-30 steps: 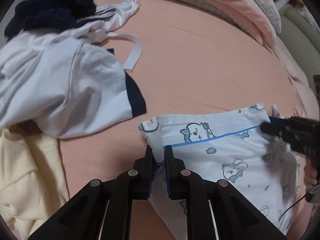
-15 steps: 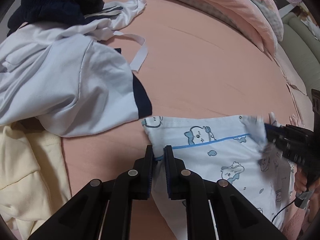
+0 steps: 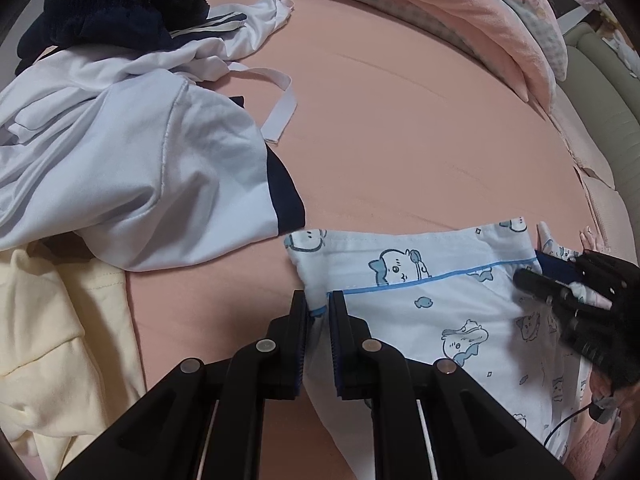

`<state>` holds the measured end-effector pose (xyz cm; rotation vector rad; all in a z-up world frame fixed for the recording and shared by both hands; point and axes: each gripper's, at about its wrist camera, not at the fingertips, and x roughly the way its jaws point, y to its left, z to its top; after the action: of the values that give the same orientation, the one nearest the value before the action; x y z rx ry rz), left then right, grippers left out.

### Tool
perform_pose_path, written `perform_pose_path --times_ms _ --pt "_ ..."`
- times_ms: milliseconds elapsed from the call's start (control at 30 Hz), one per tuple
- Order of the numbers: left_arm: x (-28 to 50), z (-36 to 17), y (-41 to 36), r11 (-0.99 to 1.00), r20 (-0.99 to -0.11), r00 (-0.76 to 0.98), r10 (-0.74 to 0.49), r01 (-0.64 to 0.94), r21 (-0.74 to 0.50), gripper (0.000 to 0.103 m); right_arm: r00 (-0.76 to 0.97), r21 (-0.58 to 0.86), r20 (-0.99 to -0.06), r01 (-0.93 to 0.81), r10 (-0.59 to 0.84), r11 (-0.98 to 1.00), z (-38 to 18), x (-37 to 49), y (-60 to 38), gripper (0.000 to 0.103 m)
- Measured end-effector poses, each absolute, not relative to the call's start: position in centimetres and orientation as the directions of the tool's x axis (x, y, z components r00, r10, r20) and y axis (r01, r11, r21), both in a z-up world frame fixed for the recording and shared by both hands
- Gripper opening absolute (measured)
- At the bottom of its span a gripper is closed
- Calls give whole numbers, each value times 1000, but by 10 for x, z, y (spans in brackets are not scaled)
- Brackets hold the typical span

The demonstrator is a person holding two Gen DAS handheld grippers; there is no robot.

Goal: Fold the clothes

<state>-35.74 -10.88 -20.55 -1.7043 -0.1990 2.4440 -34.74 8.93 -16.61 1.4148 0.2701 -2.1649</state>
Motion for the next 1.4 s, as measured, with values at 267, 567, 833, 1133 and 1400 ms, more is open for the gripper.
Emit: perform_pose_path --times_ms 267,567,833,1133,1400 --pt "-355 -203 -104 -974 -913 -342 224 -51 -220 9 -288 219 -896 372 -337 -902 -175 -373 126 23" --pt "-366 -210 -96 -972 -921 -310 236 -82 -222 9 -224 156 -915 568 -334 -808 -181 -349 87 23" --pt "-366 -192 -95 -965 -888 -379 262 -81 -250 9 -313 71 -893 613 -324 -787 -152 -324 86 23" --pt "-401 -206 -137 -981 -912 -361 192 -84 -174 9 -325 53 -911 517 -253 -854 -178 -342 83 6" --pt "-409 -197 -161 -970 -903 -357 238 -45 -238 9 -313 125 -917 363 -248 -923 -182 -363 131 5"
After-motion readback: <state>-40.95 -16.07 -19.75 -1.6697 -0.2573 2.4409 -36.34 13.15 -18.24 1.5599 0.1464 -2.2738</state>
